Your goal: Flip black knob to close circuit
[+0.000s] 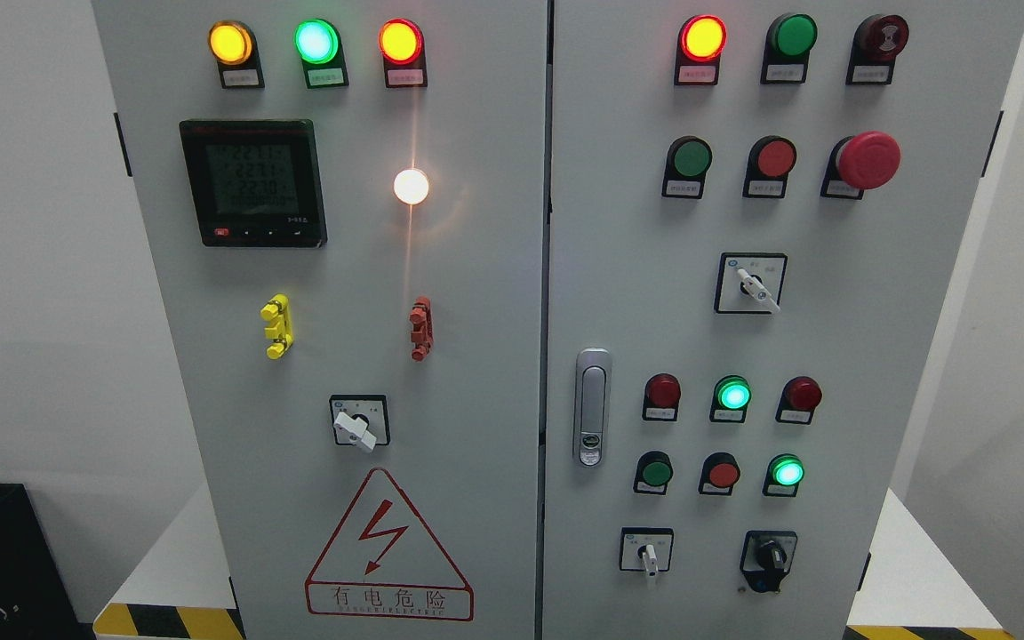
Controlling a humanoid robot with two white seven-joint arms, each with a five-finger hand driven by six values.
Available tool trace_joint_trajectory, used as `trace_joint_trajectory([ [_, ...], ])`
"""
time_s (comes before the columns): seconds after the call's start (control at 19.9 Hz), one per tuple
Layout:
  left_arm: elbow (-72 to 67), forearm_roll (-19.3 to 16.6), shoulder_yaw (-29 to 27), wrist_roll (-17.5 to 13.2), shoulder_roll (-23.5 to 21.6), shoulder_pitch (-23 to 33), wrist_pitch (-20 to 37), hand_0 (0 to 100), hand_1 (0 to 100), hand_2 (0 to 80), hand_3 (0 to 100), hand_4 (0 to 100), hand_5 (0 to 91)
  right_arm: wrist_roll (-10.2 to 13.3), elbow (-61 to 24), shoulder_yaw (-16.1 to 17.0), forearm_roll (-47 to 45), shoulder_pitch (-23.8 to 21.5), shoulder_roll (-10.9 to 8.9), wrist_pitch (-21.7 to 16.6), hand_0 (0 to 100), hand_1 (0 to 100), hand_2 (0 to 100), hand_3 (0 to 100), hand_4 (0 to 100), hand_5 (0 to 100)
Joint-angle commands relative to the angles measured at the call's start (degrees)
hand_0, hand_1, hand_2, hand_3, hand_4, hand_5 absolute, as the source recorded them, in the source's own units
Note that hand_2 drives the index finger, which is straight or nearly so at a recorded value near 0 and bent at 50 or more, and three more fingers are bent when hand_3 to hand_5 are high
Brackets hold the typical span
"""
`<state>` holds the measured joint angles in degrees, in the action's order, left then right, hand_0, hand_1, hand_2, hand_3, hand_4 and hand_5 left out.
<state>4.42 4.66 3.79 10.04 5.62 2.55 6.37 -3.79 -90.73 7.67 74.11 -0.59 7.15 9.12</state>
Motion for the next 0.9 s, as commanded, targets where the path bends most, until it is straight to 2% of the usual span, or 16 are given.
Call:
trace_joint_trajectory([
  [0.0, 0.0, 0.0, 0.1, 0.0, 0.0, 0.0, 0.0, 12, 56, 0.0, 0, 0, 0.0, -2.2, -6.4, 0.5, 2.6, 2.5, 0.06, 0.5, 0, 0, 89, 100, 99, 100],
  [0.3, 0.1, 0.0, 0.1, 0.0, 0.0, 0.0, 0.0, 12, 56, 0.0, 0, 0, 0.0, -4.8, -7.5, 0.5, 4.1, 4.7, 0.14, 0.9, 0, 0, 90, 100, 99, 100],
  [0.6, 0.0, 0.0, 0.0, 0.0, 0.0, 0.0, 0.0, 12, 56, 0.0, 0, 0, 0.0, -6.3, -7.4, 0.6, 5.3, 7.1, 0.14, 1.3, 0, 0, 90, 100, 99, 100],
  [0.85, 0.1, 0.0, 0.0, 0.0, 0.0, 0.0, 0.0, 12, 56, 0.0, 0, 0, 0.0, -6.7, -7.4, 1.3, 5.8, 8.4, 0.06, 1.7, 0, 0, 90, 100, 99, 100],
])
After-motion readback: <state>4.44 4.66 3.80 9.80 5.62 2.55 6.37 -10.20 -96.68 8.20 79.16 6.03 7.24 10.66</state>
